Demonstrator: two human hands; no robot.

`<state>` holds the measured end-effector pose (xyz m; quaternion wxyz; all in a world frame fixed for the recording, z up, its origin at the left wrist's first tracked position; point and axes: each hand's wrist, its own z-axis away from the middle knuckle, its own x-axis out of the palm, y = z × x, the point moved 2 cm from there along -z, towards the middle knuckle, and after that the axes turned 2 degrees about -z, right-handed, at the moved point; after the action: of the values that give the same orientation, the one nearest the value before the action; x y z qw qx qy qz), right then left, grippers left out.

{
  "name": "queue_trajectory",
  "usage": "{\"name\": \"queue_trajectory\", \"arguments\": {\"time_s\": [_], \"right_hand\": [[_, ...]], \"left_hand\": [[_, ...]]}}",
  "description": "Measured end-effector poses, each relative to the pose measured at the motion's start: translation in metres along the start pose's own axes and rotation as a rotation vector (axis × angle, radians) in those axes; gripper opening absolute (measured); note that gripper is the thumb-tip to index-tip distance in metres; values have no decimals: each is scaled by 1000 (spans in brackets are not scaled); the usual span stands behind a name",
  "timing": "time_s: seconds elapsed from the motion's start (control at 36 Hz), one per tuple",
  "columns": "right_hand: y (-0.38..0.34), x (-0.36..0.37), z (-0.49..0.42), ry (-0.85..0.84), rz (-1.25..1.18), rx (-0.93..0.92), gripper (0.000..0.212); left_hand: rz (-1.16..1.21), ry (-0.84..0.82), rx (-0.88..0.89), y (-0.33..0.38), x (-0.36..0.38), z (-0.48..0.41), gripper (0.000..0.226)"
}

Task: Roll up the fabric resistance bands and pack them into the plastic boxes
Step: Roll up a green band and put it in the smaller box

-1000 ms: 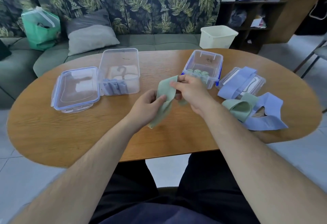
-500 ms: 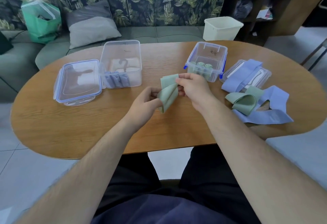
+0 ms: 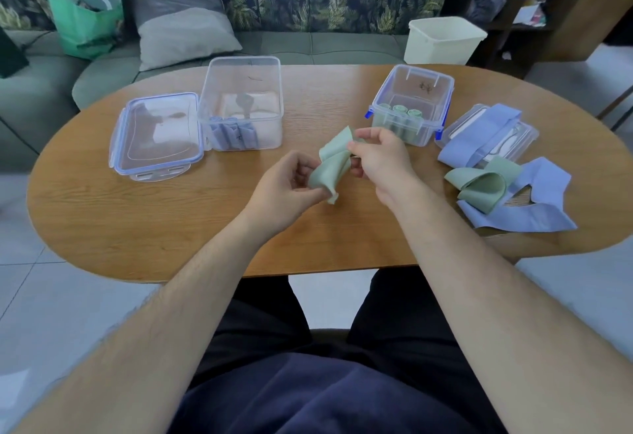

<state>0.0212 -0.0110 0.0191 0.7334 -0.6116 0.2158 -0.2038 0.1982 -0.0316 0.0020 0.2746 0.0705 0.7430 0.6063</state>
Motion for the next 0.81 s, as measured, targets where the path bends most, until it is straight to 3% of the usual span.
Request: {"name": "queue_trajectory", "arguments": {"time_s": [0.17, 0.28, 0.5, 0.58, 0.69, 0.81], "right_hand": [[4, 2, 4, 1, 5, -22, 18], [2, 5, 4, -4, 7, -19, 15], [-1, 12, 1, -20, 35, -60, 14], [-1, 14, 2, -27, 55, -84, 12], [-2, 16, 1, -47, 22, -75, 10], [-4, 15, 2, -54, -3, -72, 9]], "left_hand": [[-117, 171, 81, 1, 4, 1, 26], [-367, 316, 216, 3, 7, 3, 18], [-825, 456, 369, -1, 10, 9, 18], [-803, 439, 466, -3, 8, 7, 14], [-556, 441, 372, -1, 8, 8, 17], [-519, 440, 328, 0, 8, 9, 29]]}}
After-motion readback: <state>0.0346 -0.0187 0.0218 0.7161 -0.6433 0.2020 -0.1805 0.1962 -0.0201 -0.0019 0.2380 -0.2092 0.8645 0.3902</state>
